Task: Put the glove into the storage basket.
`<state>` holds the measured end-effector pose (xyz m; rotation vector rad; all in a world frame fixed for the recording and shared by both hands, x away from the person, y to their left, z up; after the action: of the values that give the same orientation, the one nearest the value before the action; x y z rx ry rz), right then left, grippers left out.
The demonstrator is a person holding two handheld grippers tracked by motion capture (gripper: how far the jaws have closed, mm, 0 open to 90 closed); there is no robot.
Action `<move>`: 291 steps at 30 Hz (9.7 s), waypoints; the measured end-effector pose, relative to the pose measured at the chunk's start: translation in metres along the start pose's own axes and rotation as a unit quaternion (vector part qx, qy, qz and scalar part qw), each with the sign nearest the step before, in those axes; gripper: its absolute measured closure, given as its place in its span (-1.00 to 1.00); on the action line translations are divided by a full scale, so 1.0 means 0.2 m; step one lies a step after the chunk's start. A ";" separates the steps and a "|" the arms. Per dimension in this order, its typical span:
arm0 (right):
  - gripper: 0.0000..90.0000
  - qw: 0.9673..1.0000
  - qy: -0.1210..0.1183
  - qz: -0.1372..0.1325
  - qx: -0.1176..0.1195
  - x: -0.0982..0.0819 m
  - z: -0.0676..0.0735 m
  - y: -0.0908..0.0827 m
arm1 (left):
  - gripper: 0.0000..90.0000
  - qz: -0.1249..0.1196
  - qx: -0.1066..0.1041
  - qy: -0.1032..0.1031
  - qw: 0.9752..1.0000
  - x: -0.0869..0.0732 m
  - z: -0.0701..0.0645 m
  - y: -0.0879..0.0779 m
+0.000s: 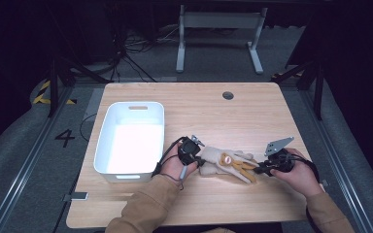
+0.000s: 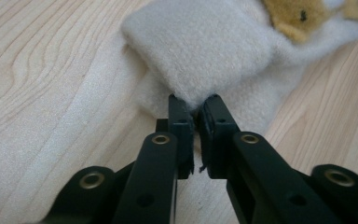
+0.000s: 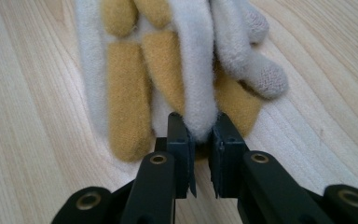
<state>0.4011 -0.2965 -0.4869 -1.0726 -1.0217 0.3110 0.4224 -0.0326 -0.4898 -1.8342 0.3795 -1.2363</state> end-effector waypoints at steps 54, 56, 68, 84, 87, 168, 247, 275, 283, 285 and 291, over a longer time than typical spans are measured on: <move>0.85 0.997 0.013 -0.057 -0.053 0.20 -0.12 -0.02 | 0.97 0.044 0.020 0.052 0.997 -0.10 -0.17 -0.06; 0.85 0.997 0.014 -0.055 -0.052 0.20 -0.11 -0.03 | 0.97 0.044 0.021 0.050 0.998 -0.10 -0.16 -0.06; 0.73 0.999 0.013 -0.017 -0.049 0.15 -0.12 -0.01 | 1.00 0.059 0.021 0.049 0.997 -0.12 -0.16 -0.03; 0.83 0.996 0.018 -0.063 -0.060 0.18 -0.08 -0.14 | 0.93 0.054 0.030 0.017 0.998 -0.12 -0.10 -0.06; 0.81 0.997 0.018 -0.051 -0.060 0.17 -0.07 -0.15 | 0.84 0.050 0.027 0.011 0.998 -0.12 -0.10 -0.09; 0.04 0.982 0.134 -0.130 -0.019 0.02 -0.18 -0.22 | -0.61 0.056 -0.017 0.156 0.986 0.27 -0.12 0.20; 0.03 0.979 0.140 -0.144 -0.021 0.02 -0.19 -0.23 | 0.69 0.115 -0.035 0.112 0.986 0.28 -0.20 0.15; 0.05 0.980 0.146 -0.137 -0.006 0.10 -0.30 -0.14 | 0.67 0.070 0.024 0.018 0.997 0.31 -0.05 -0.41; 0.05 0.980 0.142 -0.138 -0.002 0.13 -0.30 -0.12 | 0.67 0.054 0.050 -0.013 0.997 0.30 0.02 -0.56; 0.05 0.981 0.139 -0.135 -0.001 0.14 -0.30 -0.12 | 0.67 0.050 0.058 -0.019 0.997 0.29 0.04 -0.59; 0.06 0.981 0.137 -0.135 0.003 0.17 -0.31 -0.10 | 0.67 0.044 0.076 -0.048 0.995 0.24 0.09 -0.69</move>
<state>0.4654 -0.3196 -0.4572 -0.9268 -0.9035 -0.0530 0.4324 0.0244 -0.3540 -1.7207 0.3002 -1.0831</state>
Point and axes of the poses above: each handheld gripper's, and its own axes: y roughly forward along the jaws, x roughly out of its top, z roughly to its left, the point moved 6 cm from there along y, roughly forward along the jaws, and after that the axes turned 6 degrees about y, right-handed, at the moved point
